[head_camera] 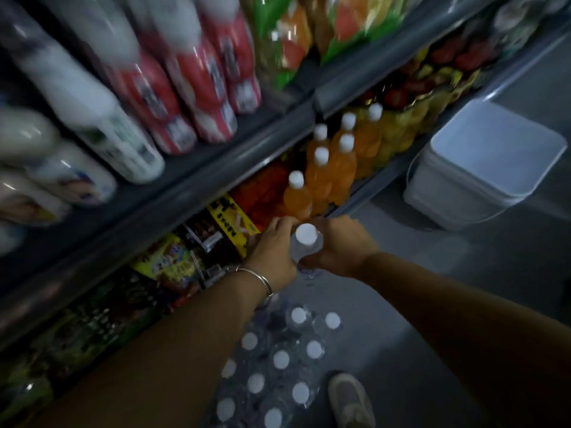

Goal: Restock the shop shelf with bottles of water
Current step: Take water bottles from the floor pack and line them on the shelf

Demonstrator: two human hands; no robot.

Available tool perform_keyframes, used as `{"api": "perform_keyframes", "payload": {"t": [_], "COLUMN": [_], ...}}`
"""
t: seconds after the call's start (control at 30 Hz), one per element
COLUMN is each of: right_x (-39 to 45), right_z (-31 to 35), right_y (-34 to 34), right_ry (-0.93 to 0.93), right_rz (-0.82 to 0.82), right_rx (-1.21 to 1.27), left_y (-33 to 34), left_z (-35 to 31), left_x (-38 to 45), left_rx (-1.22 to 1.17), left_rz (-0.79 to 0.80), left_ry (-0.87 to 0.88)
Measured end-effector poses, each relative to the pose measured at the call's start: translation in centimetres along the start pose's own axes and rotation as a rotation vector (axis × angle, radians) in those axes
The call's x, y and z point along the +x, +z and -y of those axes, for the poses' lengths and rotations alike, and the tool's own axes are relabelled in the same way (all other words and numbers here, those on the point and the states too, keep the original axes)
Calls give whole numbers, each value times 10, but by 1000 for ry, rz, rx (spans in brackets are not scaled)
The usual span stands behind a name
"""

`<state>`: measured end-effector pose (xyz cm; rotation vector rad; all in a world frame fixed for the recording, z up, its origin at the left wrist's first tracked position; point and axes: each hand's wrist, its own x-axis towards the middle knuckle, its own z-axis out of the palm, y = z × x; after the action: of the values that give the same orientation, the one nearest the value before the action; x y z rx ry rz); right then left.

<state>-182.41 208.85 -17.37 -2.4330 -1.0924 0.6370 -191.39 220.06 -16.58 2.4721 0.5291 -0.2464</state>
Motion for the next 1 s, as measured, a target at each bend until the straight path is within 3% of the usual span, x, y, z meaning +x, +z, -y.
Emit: {"api": "perform_keyframes", "payload": {"t": [0.4, 0.6, 1.0], "right_x": [-100, -155, -237], "right_z": [182, 286, 474], "right_y": [-308, -447, -652], "right_ry": [-172, -297, -530], "right_rz": [-206, -331, -501], "right_rx": [-50, -22, 260], "left_y": [-280, -420, -642], "left_z": [-165, -246, -348], "left_x": [-103, -175, -296], "left_rx": [-139, -234, -312], "left_rz": [-85, -51, -361], "left_ry": [181, 310, 463]}}
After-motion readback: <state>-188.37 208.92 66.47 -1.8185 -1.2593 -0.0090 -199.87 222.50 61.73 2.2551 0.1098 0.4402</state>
